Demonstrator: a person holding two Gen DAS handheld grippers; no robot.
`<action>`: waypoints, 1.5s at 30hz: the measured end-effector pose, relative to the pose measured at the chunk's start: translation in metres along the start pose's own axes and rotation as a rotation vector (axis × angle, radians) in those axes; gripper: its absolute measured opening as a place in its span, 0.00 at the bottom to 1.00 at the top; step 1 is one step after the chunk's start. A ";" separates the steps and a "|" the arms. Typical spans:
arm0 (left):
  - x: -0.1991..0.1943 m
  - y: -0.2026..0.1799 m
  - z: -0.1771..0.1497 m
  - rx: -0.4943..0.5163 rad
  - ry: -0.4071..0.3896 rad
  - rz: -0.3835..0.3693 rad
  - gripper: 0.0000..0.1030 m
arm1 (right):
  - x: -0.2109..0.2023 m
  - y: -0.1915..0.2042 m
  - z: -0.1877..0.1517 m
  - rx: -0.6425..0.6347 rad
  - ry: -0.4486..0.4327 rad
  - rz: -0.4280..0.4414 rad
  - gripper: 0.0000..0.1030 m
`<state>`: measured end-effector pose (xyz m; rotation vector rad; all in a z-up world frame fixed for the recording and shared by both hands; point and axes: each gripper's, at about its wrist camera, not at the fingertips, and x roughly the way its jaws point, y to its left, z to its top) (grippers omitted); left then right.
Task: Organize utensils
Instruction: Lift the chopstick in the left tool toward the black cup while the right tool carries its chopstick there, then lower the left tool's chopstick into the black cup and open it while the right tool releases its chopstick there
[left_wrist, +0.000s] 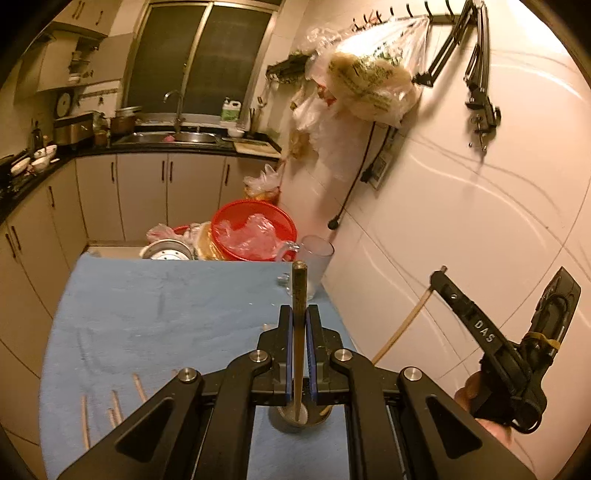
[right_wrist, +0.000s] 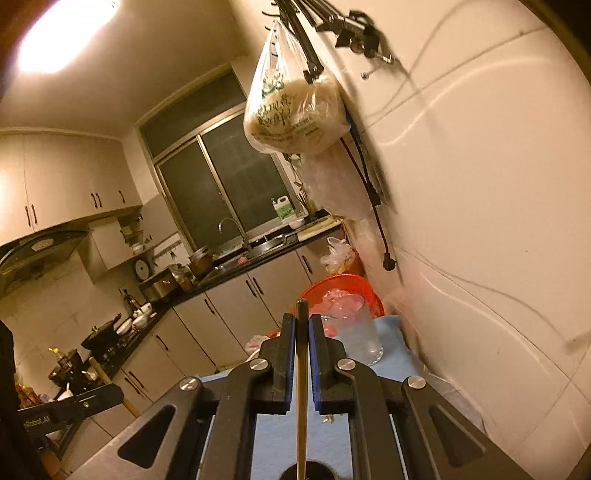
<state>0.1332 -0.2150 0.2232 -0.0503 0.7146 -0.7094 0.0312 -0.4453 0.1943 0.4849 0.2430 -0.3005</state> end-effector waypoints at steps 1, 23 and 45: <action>0.007 -0.002 -0.001 0.000 0.007 0.001 0.07 | 0.006 -0.003 -0.002 -0.002 0.010 -0.005 0.07; 0.092 0.015 -0.046 -0.022 0.207 0.038 0.12 | 0.075 -0.021 -0.077 -0.019 0.284 -0.007 0.18; -0.018 0.118 -0.127 -0.096 0.077 0.260 0.36 | -0.007 0.057 -0.186 -0.224 0.354 0.181 0.34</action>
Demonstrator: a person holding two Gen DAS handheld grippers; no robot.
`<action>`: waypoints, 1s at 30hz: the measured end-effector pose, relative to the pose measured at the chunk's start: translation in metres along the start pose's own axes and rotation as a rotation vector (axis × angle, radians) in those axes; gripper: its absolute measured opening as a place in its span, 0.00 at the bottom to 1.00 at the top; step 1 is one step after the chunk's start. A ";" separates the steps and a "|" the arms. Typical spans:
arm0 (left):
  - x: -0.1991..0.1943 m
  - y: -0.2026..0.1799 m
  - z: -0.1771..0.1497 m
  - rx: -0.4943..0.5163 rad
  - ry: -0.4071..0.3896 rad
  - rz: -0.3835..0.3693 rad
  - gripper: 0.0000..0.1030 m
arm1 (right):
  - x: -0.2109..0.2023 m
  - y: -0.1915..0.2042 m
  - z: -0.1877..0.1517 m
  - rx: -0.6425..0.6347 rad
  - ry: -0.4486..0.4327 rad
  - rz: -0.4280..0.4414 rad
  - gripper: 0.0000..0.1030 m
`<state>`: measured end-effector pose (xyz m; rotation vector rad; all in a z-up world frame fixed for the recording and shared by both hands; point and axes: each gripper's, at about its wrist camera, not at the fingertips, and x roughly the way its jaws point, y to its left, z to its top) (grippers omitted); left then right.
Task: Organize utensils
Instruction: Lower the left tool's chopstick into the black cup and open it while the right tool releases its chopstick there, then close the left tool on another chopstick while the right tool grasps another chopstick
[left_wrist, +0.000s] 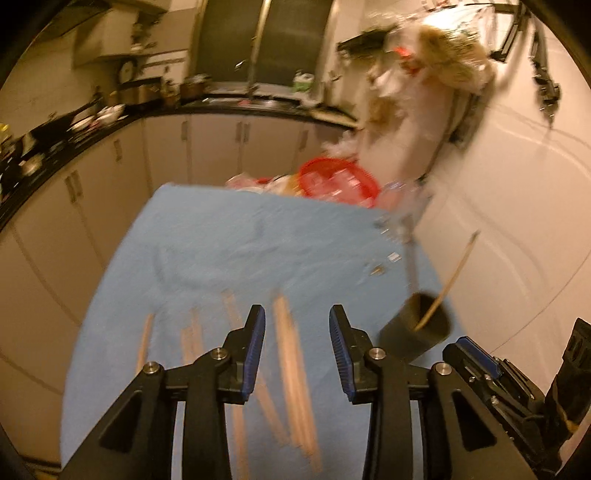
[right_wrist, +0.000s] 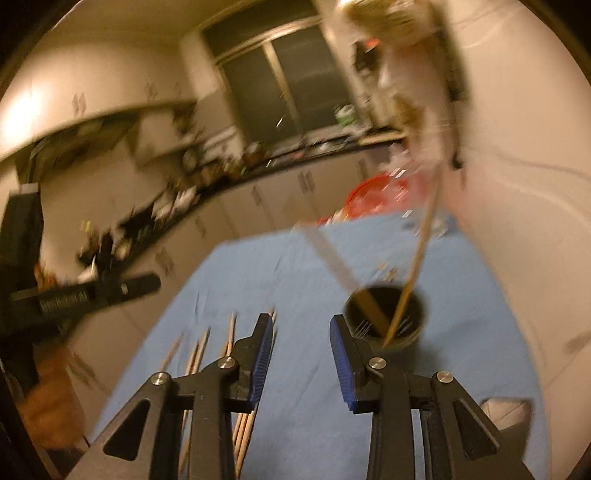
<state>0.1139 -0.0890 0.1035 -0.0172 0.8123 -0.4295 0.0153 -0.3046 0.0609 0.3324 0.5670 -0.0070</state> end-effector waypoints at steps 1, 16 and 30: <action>0.003 0.013 -0.009 -0.013 0.014 0.023 0.37 | 0.012 0.009 -0.012 -0.021 0.030 0.001 0.34; 0.050 0.156 -0.072 -0.225 0.199 0.172 0.37 | 0.101 0.000 -0.081 0.065 0.285 -0.102 0.34; 0.126 0.154 -0.041 -0.104 0.301 0.340 0.10 | 0.108 0.017 -0.056 0.024 0.337 -0.087 0.34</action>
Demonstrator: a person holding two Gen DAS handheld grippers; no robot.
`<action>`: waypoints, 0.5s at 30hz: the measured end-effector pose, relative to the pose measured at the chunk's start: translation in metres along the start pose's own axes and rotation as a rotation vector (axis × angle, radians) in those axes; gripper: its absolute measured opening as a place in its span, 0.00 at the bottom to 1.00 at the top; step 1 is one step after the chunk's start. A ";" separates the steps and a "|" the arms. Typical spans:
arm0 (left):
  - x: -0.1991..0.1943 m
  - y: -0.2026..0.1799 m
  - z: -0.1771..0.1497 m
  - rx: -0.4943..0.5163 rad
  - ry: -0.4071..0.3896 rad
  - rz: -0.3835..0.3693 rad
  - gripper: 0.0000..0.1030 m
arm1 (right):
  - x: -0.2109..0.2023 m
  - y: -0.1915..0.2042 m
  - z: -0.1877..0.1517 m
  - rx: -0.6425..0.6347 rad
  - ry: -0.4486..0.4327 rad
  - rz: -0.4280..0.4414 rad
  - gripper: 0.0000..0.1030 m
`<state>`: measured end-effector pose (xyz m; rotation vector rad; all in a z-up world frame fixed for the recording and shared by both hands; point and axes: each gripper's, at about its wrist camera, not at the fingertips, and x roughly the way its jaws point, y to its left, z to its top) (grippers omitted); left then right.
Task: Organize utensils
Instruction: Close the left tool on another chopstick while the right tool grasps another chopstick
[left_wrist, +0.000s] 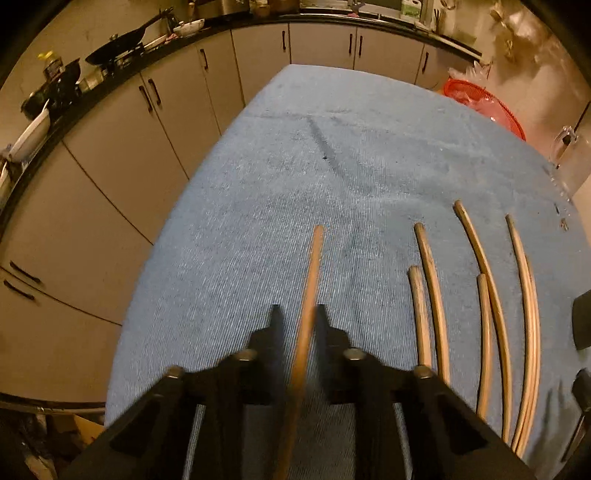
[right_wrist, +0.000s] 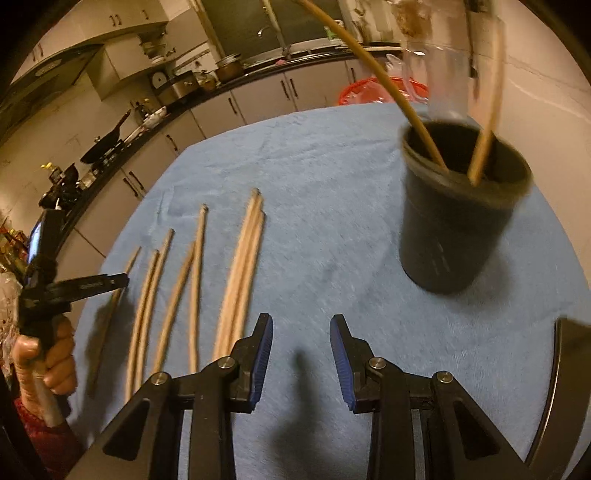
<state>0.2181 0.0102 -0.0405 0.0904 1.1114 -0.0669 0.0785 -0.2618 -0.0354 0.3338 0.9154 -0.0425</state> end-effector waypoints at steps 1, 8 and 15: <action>0.000 0.001 0.001 0.002 -0.009 0.000 0.09 | 0.001 0.006 0.008 -0.017 0.010 0.000 0.34; 0.006 0.021 0.006 -0.031 -0.076 -0.085 0.08 | 0.035 0.033 0.064 -0.019 0.107 0.014 0.21; 0.008 0.023 0.003 -0.009 -0.111 -0.092 0.08 | 0.086 0.033 0.095 0.044 0.207 -0.035 0.18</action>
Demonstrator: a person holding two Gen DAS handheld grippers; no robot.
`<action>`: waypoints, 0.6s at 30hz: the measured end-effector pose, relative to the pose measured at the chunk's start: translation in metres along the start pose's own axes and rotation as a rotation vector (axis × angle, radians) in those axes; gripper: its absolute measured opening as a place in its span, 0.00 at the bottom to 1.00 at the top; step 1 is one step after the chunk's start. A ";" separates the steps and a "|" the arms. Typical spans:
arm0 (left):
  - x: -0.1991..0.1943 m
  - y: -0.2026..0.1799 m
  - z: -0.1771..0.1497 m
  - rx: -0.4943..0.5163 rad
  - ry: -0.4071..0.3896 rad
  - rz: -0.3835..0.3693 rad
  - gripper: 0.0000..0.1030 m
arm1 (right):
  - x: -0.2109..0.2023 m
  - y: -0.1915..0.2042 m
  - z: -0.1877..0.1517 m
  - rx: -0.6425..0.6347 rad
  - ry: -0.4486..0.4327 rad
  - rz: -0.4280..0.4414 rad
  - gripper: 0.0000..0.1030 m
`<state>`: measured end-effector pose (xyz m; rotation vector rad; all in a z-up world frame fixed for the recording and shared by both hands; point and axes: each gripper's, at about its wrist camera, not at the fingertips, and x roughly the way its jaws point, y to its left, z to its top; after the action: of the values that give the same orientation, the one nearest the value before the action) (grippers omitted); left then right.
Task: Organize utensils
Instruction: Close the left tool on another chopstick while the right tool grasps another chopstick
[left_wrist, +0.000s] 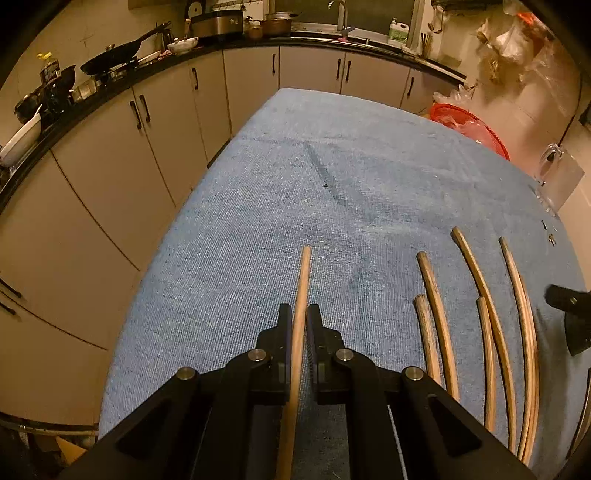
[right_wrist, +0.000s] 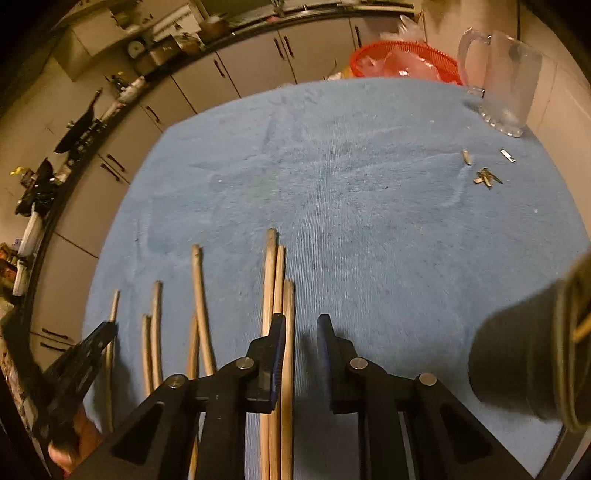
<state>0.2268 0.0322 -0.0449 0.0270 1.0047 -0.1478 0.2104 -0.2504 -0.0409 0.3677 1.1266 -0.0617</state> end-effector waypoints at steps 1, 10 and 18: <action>-0.001 0.001 -0.001 -0.003 0.000 -0.004 0.08 | 0.003 0.002 0.002 -0.002 0.004 -0.007 0.18; 0.001 0.002 -0.002 -0.017 0.009 -0.022 0.08 | 0.024 0.024 0.003 -0.052 0.041 -0.082 0.18; 0.002 0.001 -0.001 -0.018 0.010 -0.020 0.08 | 0.029 0.024 0.003 -0.075 0.059 -0.170 0.15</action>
<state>0.2269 0.0327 -0.0467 0.0010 1.0169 -0.1572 0.2314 -0.2253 -0.0599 0.2076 1.2138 -0.1591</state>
